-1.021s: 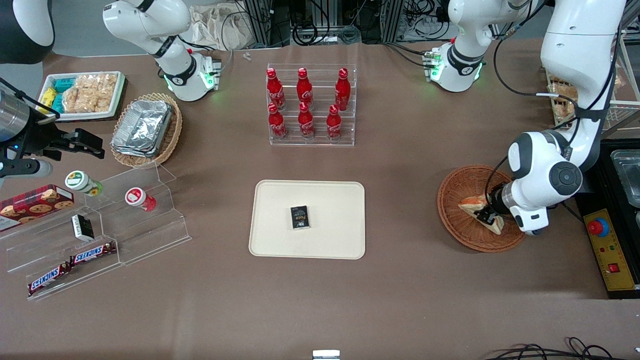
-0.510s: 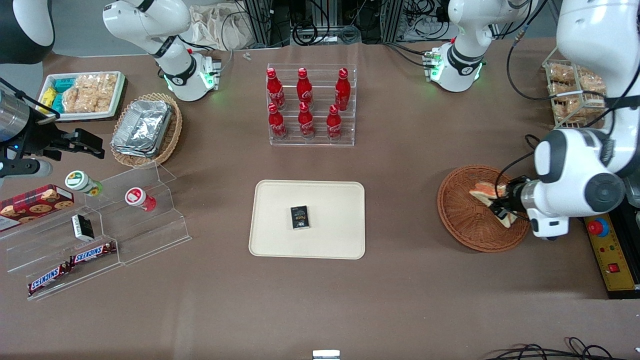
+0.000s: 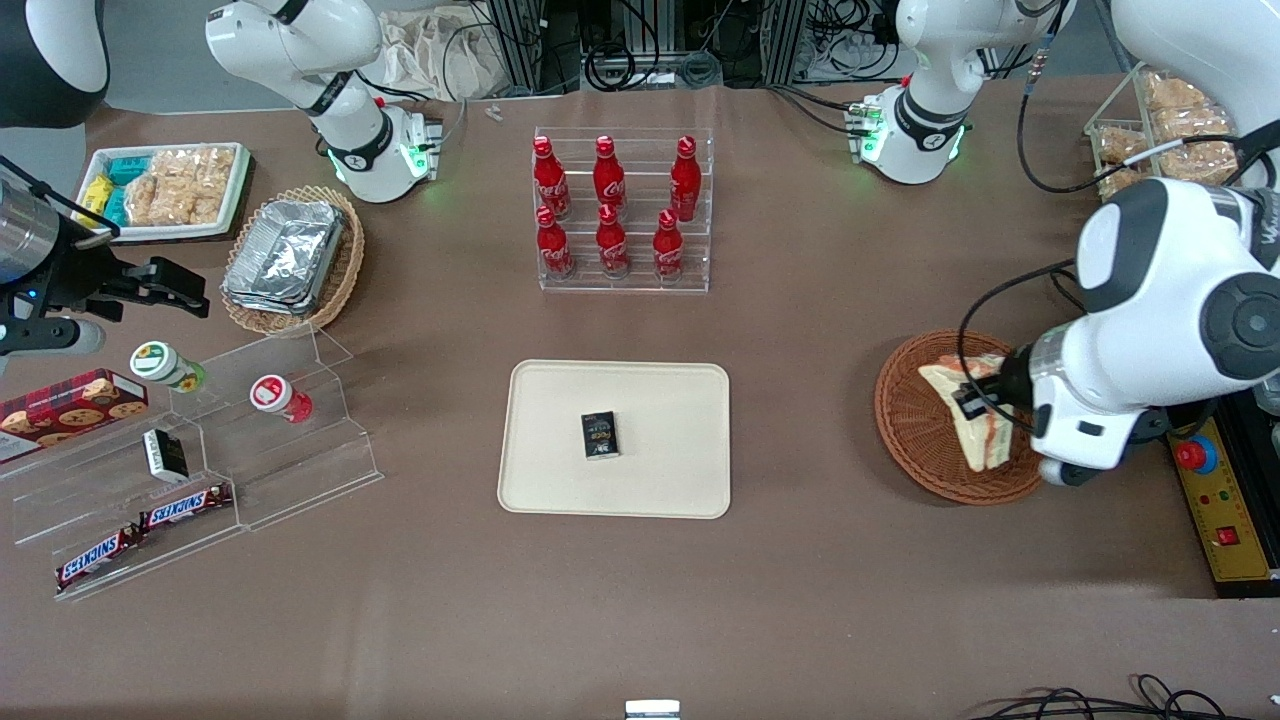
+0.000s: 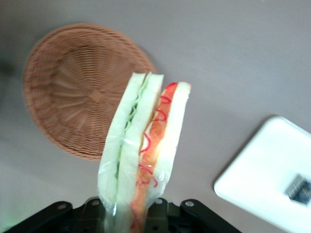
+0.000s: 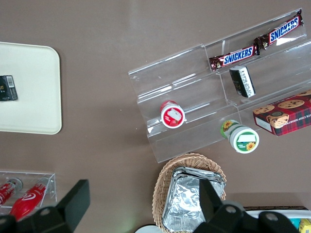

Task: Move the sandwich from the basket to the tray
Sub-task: 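Lift the sandwich and carry it toward the cream tray, then lower the sandwich onto the tray beside the black box and release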

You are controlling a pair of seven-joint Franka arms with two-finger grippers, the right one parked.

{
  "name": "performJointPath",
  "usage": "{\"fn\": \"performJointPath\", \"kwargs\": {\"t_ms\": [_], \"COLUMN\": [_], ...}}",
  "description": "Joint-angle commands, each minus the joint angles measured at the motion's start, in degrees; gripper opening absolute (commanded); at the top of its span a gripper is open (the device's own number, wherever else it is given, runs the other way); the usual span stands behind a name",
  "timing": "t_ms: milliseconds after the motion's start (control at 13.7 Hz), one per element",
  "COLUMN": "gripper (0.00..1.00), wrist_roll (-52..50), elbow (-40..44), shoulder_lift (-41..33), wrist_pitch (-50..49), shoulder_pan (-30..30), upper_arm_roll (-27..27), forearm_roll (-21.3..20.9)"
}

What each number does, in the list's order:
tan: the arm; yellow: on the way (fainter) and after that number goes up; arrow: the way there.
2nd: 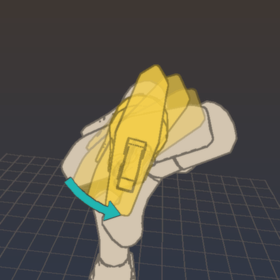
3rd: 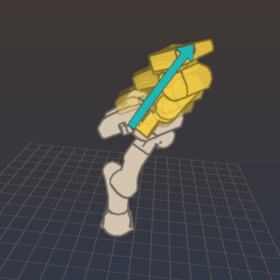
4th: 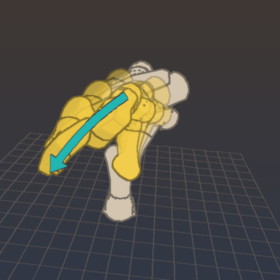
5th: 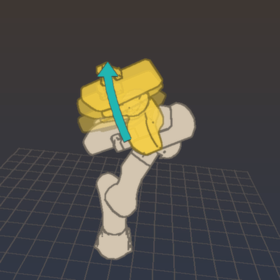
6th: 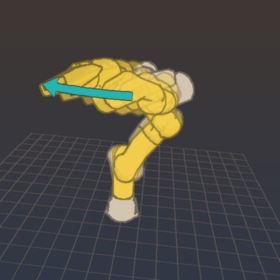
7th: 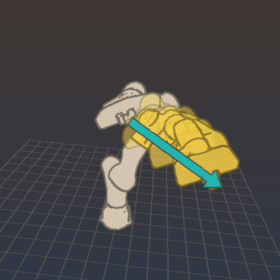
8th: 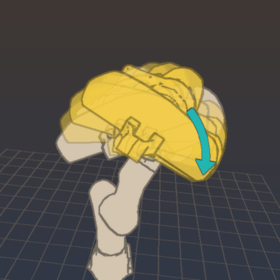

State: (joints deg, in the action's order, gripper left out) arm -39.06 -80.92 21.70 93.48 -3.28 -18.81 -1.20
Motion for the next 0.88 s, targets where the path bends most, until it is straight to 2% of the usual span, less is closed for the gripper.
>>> {"fn": "performJointPath", "kwargs": {"t_ms": [0, 73, 219, 365, 583, 802], "gripper": [0.06, 0.07, 0.01, 0.0, 0.01, 0.0], "wrist_roll": [0.84, -1.96, -8.46, -10.5, -12.61, -15.17], "elbow": [8.48, 9.63, 10.69, 10.43, 10.78, 10.7], "shoulder_lift": [8.24, 10.62, 14.76, 17.83, 23.89, 28.91], "wrist_pitch": [-1.63, -1.19, 3.09, 8.27, 18.55, 26.39], "shoulder_pan": [6.67, 9.49, 13.72, 17.85, 22.25, 24.01], "upper_arm_roll": [-1.32, -1.32, -1.32, -1.23, -1.06, -1.14], "forearm_roll": [-3.09, -4.33, -5.83, -6.36, -7.76, -8.03]}}
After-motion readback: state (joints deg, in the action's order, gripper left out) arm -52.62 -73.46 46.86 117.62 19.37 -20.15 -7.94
